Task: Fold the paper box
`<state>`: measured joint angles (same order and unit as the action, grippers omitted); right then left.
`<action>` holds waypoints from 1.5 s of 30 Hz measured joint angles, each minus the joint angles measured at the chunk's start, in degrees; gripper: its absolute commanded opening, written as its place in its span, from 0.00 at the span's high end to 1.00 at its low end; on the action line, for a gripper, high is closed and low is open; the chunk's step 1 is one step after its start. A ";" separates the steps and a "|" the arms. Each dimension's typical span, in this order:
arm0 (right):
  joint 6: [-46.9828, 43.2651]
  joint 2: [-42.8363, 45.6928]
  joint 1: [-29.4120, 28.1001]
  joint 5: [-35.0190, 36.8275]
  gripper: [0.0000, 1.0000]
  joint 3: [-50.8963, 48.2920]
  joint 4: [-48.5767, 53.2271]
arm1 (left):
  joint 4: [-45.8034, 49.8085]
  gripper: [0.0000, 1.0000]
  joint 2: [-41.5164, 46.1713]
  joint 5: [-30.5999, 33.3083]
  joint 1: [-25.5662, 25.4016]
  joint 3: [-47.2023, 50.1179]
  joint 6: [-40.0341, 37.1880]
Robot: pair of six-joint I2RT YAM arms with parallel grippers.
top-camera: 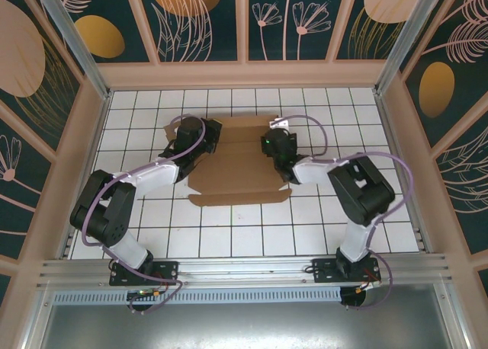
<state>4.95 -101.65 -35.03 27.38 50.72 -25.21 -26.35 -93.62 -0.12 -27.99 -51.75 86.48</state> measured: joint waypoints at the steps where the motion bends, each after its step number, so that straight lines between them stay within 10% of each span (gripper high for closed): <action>1: -0.61 2.36 0.33 -1.81 0.21 -2.12 -1.73 | 0.00 1.00 -0.02 0.00 -0.07 0.00 0.00; 10: 3.30 22.45 11.34 -22.38 0.30 -15.15 -14.86 | 0.07 1.00 -0.07 0.04 -0.07 -0.04 -0.90; 17: -0.68 19.96 12.24 -27.91 0.37 -16.00 -15.72 | 0.11 1.00 -0.90 0.04 -0.09 -0.85 -1.75; 27: -10.21 4.87 5.53 -18.32 0.39 -12.28 -17.00 | 1.33 1.00 -0.92 0.04 -0.11 -1.51 -2.64; 40: -13.49 -3.63 3.06 -6.58 0.96 -5.99 -19.91 | 1.51 1.00 -0.94 0.00 0.00 -1.64 -2.93; 45: -13.20 -3.58 2.12 -2.99 1.00 -6.03 -19.82 | 3.23 0.59 -0.70 -0.81 0.00 -1.99 -7.19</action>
<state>-8.25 -105.23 -32.91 24.38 44.69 -45.04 -23.11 -94.32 -0.93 -27.99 -53.74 79.29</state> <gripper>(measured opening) 0.086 0.248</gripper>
